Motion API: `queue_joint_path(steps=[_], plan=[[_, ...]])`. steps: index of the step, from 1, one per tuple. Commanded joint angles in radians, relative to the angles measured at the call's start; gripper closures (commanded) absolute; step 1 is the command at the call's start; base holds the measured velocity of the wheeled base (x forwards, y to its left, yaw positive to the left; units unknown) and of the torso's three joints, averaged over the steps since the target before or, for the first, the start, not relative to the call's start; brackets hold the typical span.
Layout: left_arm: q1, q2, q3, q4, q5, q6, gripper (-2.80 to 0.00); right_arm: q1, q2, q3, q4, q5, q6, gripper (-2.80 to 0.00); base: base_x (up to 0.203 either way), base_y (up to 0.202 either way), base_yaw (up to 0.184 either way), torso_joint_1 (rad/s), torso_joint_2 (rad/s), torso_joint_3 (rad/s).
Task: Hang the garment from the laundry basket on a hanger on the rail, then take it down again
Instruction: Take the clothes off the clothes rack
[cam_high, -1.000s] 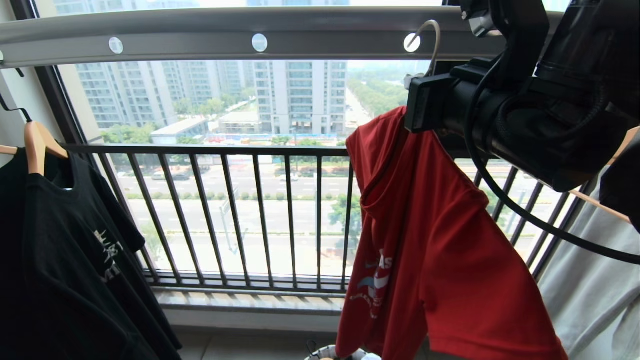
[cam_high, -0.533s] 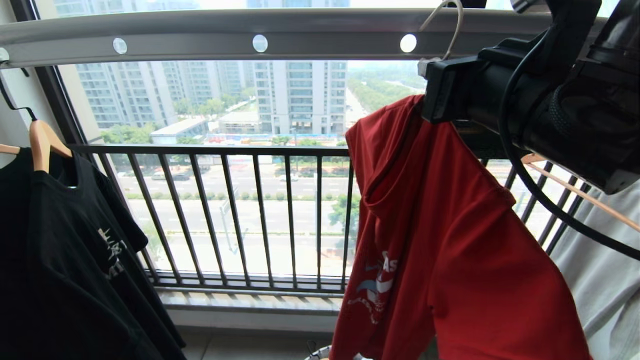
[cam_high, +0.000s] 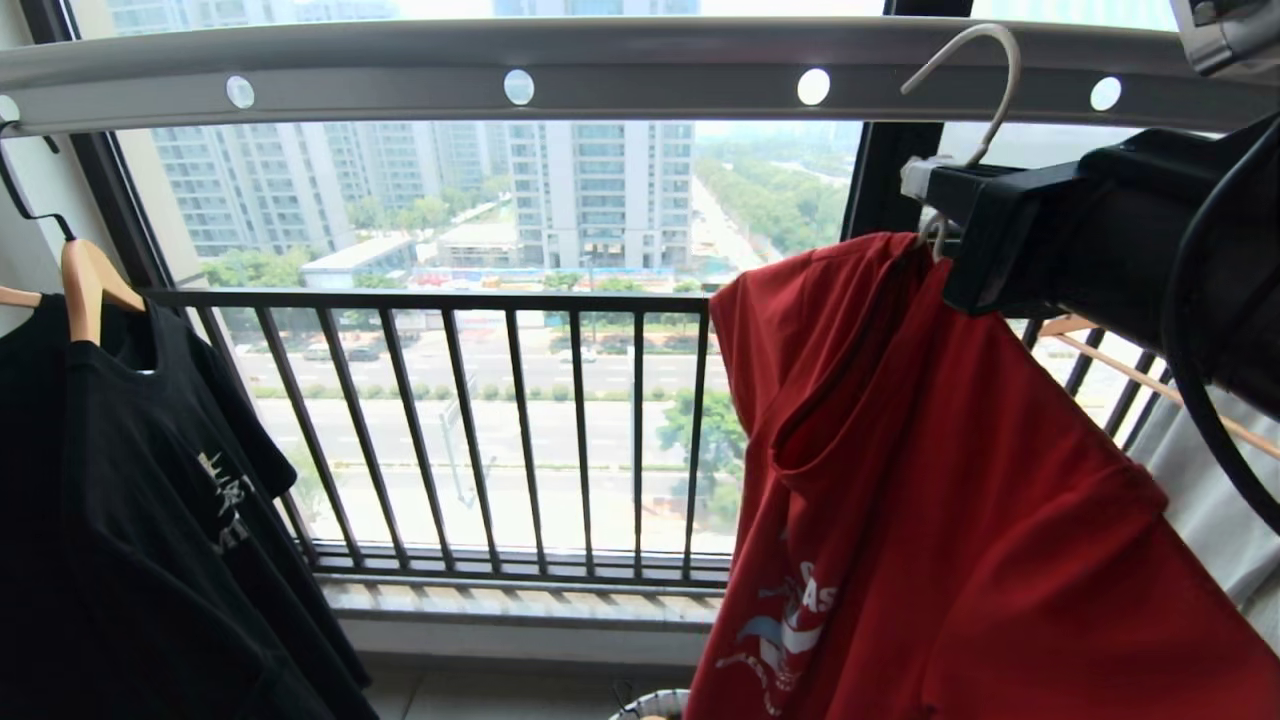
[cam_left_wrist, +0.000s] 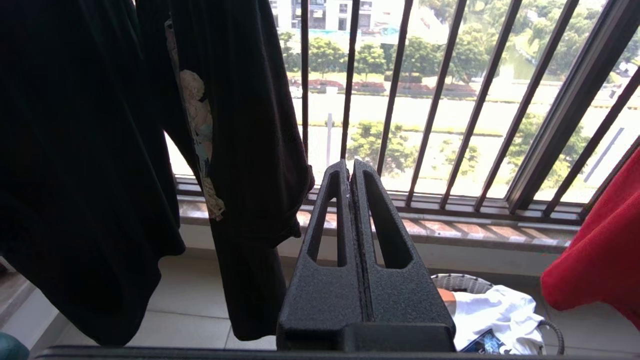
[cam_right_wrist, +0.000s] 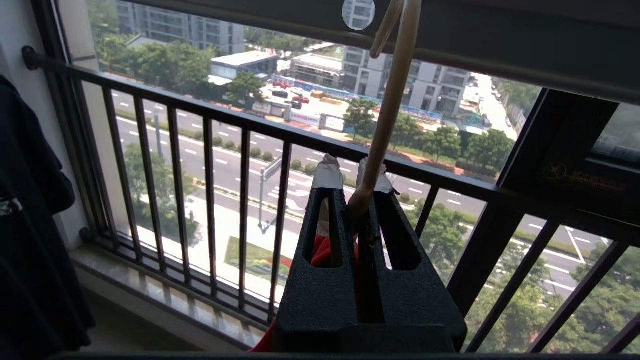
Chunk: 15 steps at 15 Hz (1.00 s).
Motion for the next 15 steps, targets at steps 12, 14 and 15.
queue_joint_path(steps=[12,14,15], plan=[[0.0,0.0,0.002,0.0,0.001,-0.001,0.0,0.035,-0.055,0.272,-0.002,0.508,0.031,0.0,0.0,0.0,0.0,0.0,0.0,0.0],[0.0,0.0,0.0,0.0,0.001,-0.001,0.0,0.035,-0.025,0.27,-0.003,0.542,0.033,0.0,0.0,0.0,0.0,0.0,0.0,0.0],[0.0,0.0,0.002,0.0,0.001,-0.001,0.0,0.033,-0.011,0.272,-0.003,0.547,0.034,0.0,0.0,0.0,0.0,0.0,0.0,0.0]])
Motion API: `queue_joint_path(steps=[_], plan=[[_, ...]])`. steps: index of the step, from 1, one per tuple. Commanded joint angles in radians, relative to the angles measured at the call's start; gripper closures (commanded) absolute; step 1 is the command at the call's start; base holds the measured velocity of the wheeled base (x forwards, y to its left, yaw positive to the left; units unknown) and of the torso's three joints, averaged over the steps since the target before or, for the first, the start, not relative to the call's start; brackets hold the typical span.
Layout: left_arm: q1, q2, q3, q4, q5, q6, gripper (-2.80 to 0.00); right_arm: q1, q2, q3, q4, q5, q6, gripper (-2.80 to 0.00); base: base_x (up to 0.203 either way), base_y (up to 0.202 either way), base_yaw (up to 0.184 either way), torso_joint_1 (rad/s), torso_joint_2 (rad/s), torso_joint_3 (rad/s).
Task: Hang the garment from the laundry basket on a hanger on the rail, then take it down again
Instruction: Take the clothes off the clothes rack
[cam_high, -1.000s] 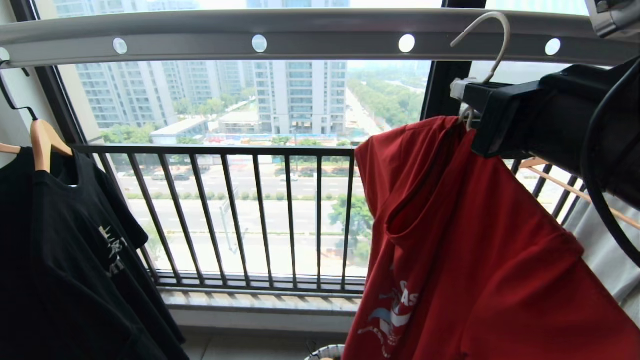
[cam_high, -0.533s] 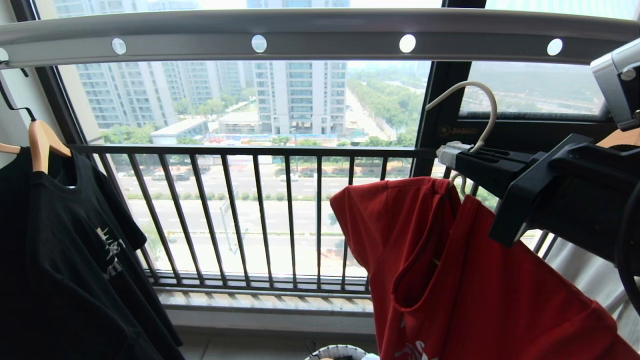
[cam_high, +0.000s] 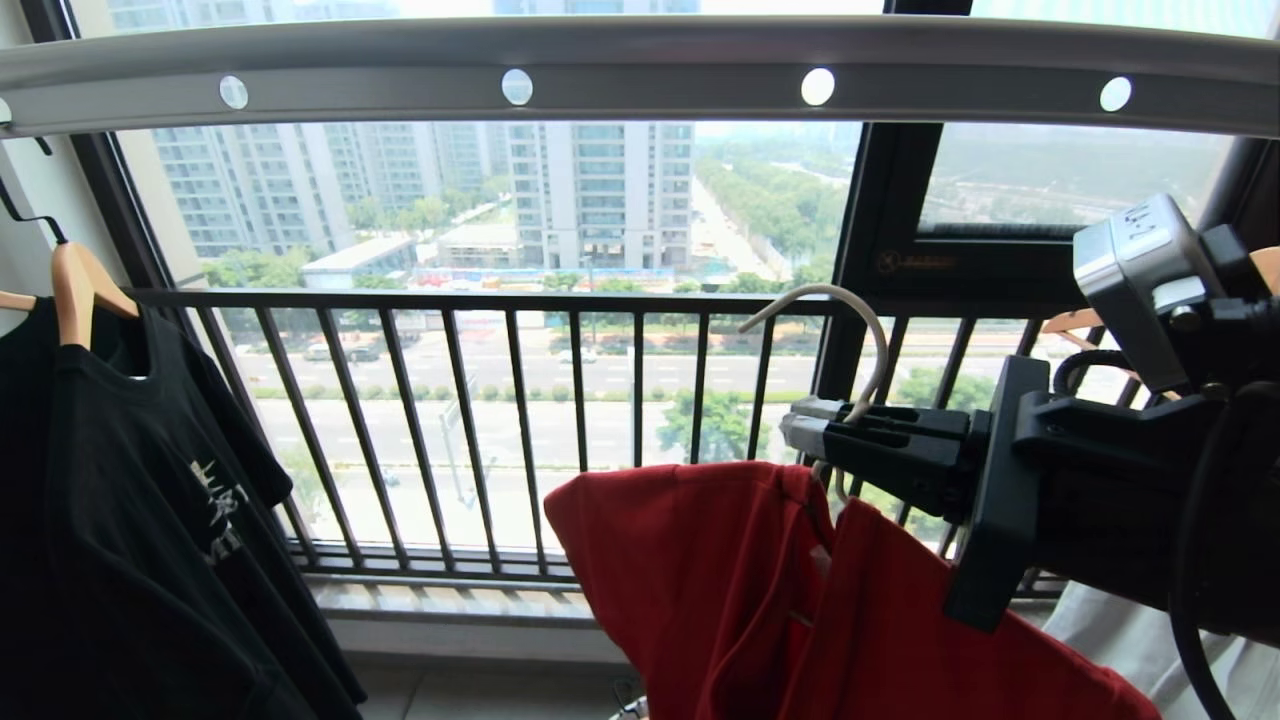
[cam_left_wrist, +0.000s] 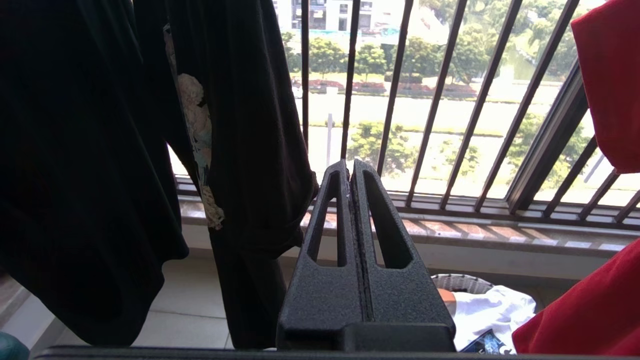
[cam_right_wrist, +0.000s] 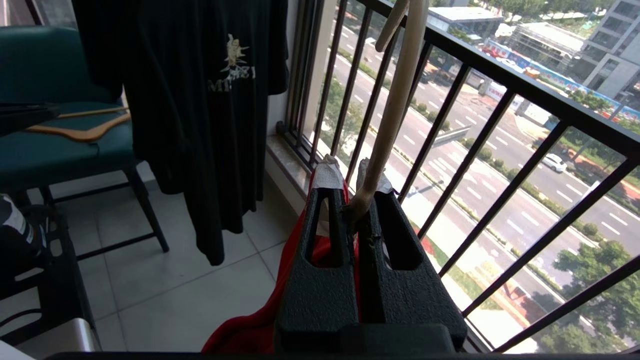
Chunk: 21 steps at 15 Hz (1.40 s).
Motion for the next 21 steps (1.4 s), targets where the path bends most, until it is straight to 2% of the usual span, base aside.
queue_joint_path(steps=[1,6,11,19,21], plan=[[0.0,0.0,0.002,0.0,0.0,-0.001,0.0,-0.003,0.052,0.002,-0.005,0.006,0.007,0.0,0.0,0.0,0.0,0.0,0.0,0.0],[0.0,0.0,0.001,0.0,0.0,-0.001,0.0,-0.048,0.169,-0.039,-0.115,0.015,0.014,0.0,0.0,0.0,0.0,0.0,0.0,0.0],[0.0,0.0,0.002,0.0,0.0,-0.001,0.0,-0.125,0.185,-0.041,-0.119,0.051,0.023,0.0,0.0,0.0,0.0,0.0,0.0,0.0],[0.0,0.0,0.0,-0.002,0.0,0.006,0.0,-0.138,0.263,-0.059,-0.163,0.054,0.036,0.0,0.0,0.0,0.0,0.0,0.0,0.0],[0.0,0.002,-0.047,0.003,-0.002,-0.001,0.0,-0.145,0.267,-0.057,-0.178,0.052,0.035,0.0,0.0,0.0,0.0,0.0,0.0,0.0]])
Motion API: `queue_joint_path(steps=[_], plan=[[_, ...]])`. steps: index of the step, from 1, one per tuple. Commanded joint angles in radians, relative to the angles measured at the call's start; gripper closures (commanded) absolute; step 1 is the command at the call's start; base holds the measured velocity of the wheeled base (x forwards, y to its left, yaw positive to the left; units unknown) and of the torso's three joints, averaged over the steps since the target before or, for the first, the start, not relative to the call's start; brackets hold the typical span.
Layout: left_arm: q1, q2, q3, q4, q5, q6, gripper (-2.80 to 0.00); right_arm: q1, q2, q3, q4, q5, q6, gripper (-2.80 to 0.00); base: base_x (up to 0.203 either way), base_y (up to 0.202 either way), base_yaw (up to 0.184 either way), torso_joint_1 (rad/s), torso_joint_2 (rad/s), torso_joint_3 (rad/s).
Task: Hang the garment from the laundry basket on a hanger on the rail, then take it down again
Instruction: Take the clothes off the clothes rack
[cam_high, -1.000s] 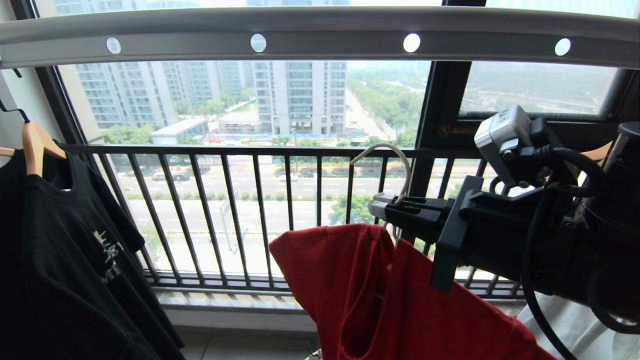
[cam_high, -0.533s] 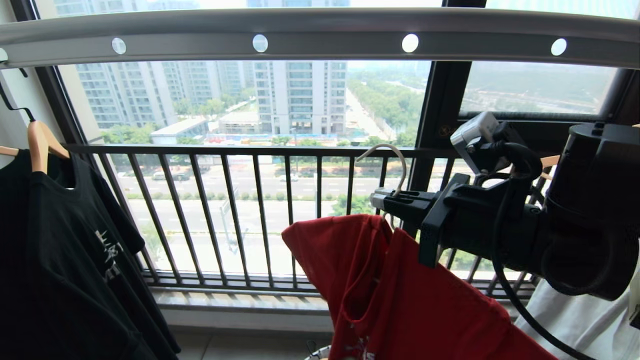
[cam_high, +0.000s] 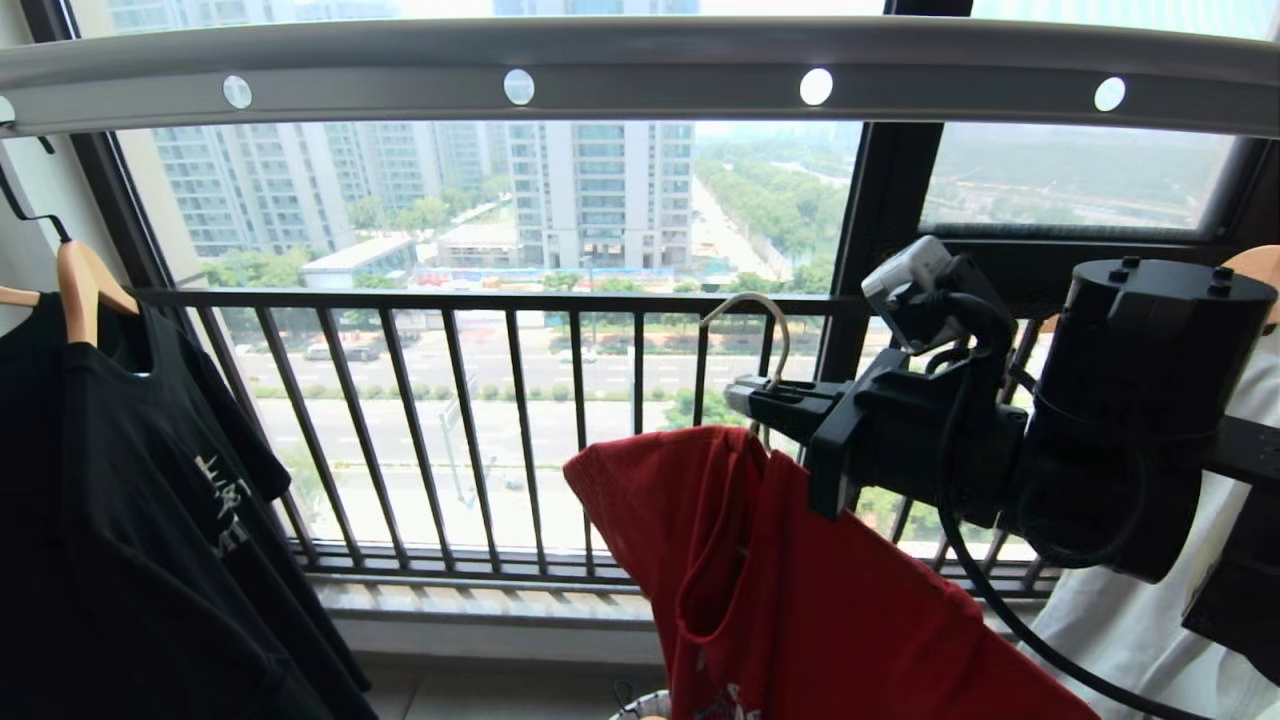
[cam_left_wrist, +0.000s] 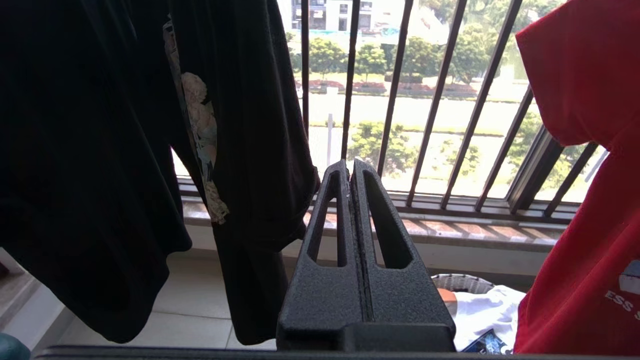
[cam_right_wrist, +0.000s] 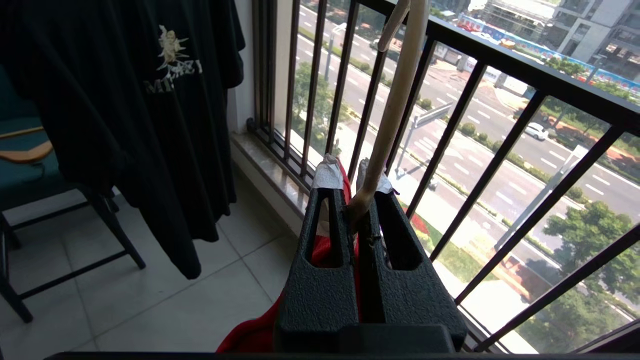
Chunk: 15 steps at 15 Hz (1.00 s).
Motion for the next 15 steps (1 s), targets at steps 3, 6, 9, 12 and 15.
queue_joint_path(steps=[3,6,9,12,15], plan=[[-0.005,0.149,-0.213,0.023,-0.031,-0.013,0.0,-0.007,0.016,0.001,-0.005,0.001,-0.002,0.0,0.0,0.0,0.0,0.0,0.0,0.0],[-0.018,0.453,-0.396,0.036,-0.22,-0.018,0.0,-0.008,0.014,0.001,-0.005,0.001,-0.002,0.0,0.0,0.0,0.0,0.0,0.0,0.0],[-0.078,0.772,-0.556,0.041,-0.397,-0.023,0.0,-0.009,0.016,-0.005,-0.005,0.001,0.004,0.0,0.0,0.0,0.0,0.0,0.0,0.0],[-0.331,1.049,-0.722,0.04,-0.477,-0.058,0.0,-0.009,0.016,-0.013,-0.005,-0.001,0.015,0.0,0.0,0.0,0.0,0.0,0.0,0.0],[-0.487,1.253,-0.833,0.025,-0.508,-0.077,0.0,-0.009,0.026,-0.02,-0.005,-0.001,0.027,0.0,0.0,0.0,0.0,0.0,0.0,0.0]])
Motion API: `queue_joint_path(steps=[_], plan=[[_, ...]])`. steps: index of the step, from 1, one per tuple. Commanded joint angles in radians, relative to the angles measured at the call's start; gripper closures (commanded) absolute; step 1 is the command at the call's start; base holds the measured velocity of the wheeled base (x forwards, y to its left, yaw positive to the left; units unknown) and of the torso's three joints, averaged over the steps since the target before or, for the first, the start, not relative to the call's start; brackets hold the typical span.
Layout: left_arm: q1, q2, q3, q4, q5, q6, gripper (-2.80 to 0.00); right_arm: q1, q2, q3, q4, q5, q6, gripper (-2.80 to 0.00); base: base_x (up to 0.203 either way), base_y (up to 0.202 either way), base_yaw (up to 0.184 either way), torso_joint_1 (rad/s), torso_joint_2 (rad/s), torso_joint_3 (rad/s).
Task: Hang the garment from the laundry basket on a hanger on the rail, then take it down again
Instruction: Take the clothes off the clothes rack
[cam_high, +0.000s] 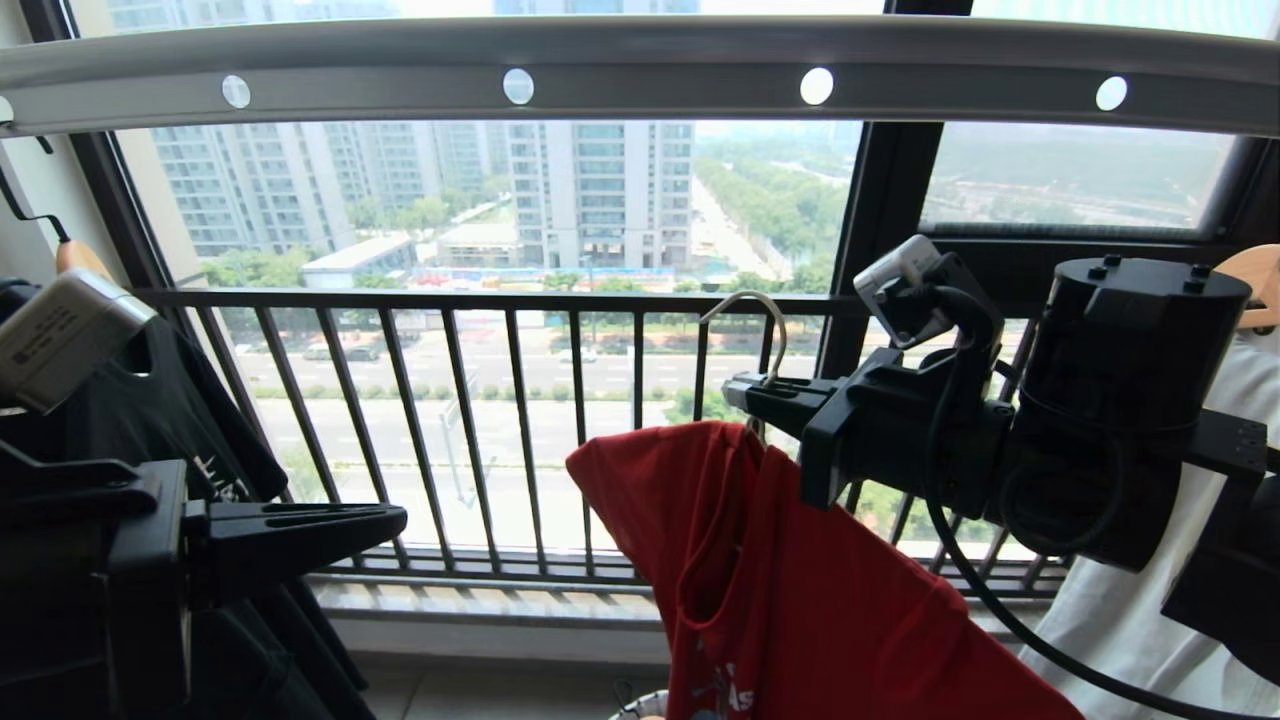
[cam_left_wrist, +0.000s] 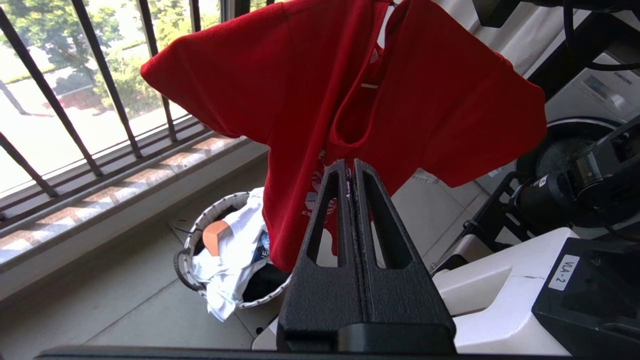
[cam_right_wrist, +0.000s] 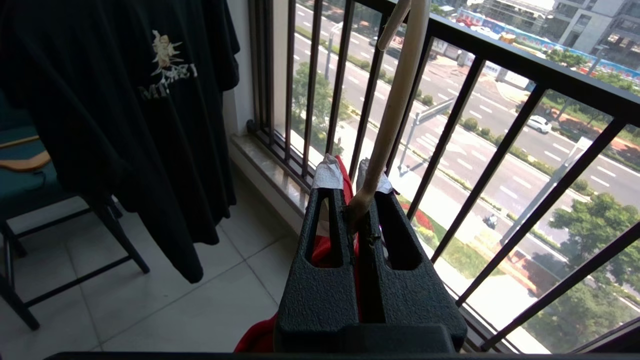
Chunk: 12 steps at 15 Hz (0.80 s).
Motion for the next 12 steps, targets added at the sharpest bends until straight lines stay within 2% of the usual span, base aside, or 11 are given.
queue_joint_path(steps=[1,3,6,7,9,10,12], plan=[[-0.091,0.244,-0.063,-0.044,-0.011,-0.009,0.0,0.0,0.011,-0.005,-0.004,0.001,0.01,0.0,0.0,0.0,0.0,0.0,0.0,0.0],[-0.128,0.325,-0.071,-0.105,-0.014,-0.022,0.0,0.0,0.014,-0.01,-0.004,0.001,0.02,0.0,0.0,0.0,0.0,0.0,0.0,0.0],[-0.176,0.382,-0.074,-0.122,-0.012,-0.07,0.0,0.002,0.027,-0.01,-0.004,0.001,0.02,0.0,0.0,0.0,0.0,0.0,0.0,0.0],[-0.18,0.382,-0.076,-0.121,0.003,-0.071,-2.8,0.004,0.026,-0.01,-0.004,0.001,0.02,0.0,0.0,0.0,0.0,0.0,0.0,0.0],[-0.213,0.391,-0.077,-0.121,0.041,-0.072,-2.8,0.005,0.026,-0.01,-0.004,0.001,0.02,0.0,0.0,0.0,0.0,0.0,0.0,0.0],[-0.248,0.407,-0.077,-0.122,0.107,-0.072,-2.8,0.006,0.025,-0.01,-0.004,0.001,0.02,0.0,0.0,0.0,0.0,0.0,0.0,0.0],[-0.313,0.464,-0.082,-0.146,0.291,-0.082,-2.8,0.011,0.025,-0.01,-0.004,0.001,0.02,0.0,0.0,0.0,0.0,0.0,0.0,0.0]])
